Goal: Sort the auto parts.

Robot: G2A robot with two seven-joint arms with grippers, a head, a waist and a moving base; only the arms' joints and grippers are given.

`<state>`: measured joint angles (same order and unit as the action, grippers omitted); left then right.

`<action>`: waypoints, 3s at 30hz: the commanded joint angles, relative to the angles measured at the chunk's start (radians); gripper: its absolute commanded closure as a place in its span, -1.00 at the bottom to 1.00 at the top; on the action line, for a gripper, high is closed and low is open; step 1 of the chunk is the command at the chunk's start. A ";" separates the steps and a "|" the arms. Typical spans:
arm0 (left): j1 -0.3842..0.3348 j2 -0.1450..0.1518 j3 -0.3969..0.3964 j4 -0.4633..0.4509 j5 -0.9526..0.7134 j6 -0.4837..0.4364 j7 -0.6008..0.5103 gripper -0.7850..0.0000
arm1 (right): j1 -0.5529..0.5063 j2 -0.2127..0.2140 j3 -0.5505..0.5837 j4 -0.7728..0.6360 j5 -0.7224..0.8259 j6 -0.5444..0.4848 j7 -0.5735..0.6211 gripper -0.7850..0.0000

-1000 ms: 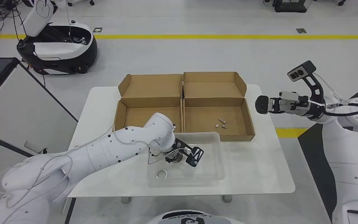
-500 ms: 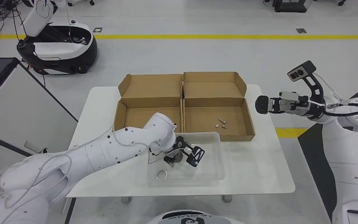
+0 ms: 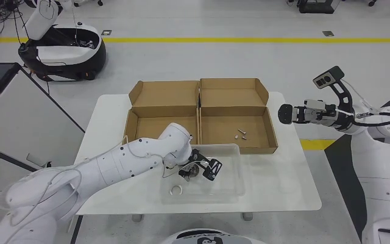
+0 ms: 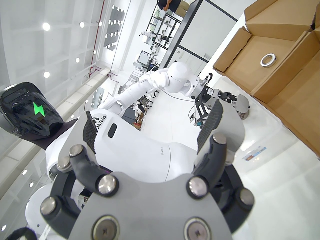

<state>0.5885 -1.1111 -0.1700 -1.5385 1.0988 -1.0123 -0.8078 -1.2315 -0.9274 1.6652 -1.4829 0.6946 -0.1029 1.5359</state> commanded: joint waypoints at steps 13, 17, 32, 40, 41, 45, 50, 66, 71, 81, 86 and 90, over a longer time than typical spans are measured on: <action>0.008 -0.013 0.000 0.019 0.011 0.000 0.000 0.15 | 0.000 0.000 0.000 0.000 0.000 0.000 0.000 -1.00; 0.016 -0.013 0.000 0.021 0.015 0.000 0.000 0.14 | 0.000 0.000 0.000 0.000 0.000 0.000 0.000 -1.00; 0.020 -0.010 0.000 0.024 0.020 0.000 0.000 1.00 | 0.000 0.000 0.000 0.000 0.000 0.000 0.000 -1.00; 0.016 -0.010 0.000 0.020 0.018 0.000 0.000 0.21 | 0.000 0.000 0.000 0.000 0.000 0.000 0.000 -1.00; 0.016 -0.009 0.000 0.020 0.017 0.000 0.000 0.21 | 0.000 0.000 0.000 0.000 0.000 0.000 0.000 -1.00; 0.015 -0.008 0.000 0.023 0.020 0.000 0.000 0.20 | 0.000 0.000 0.000 0.000 0.000 0.000 0.000 -1.00; 0.014 -0.007 0.000 0.026 0.021 0.000 0.000 0.21 | 0.000 0.000 0.000 0.000 0.000 0.000 0.000 -1.00; 0.007 0.008 0.000 0.016 0.007 0.000 0.000 0.22 | 0.000 0.000 0.000 0.000 0.000 0.000 0.000 -1.00; 0.013 0.007 0.000 0.018 0.009 0.000 0.000 0.24 | 0.000 0.000 0.000 0.000 0.000 0.000 0.000 -1.00; 0.019 -0.001 0.000 0.025 0.016 0.000 0.000 1.00 | 0.000 0.000 0.000 0.000 0.000 0.000 0.000 -1.00; 0.011 -0.001 0.000 0.018 0.013 0.000 0.000 1.00 | 0.000 0.000 0.000 0.000 0.000 0.000 0.000 -1.00; -0.002 0.003 0.000 0.006 -0.004 0.000 0.000 1.00 | 0.000 0.000 0.000 0.000 0.000 0.000 0.000 -1.00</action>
<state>0.5906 -1.1098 -0.1700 -1.5285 1.1001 -1.0123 -0.8079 -1.2315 -0.9274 1.6652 -1.4829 0.6946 -0.1029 1.5359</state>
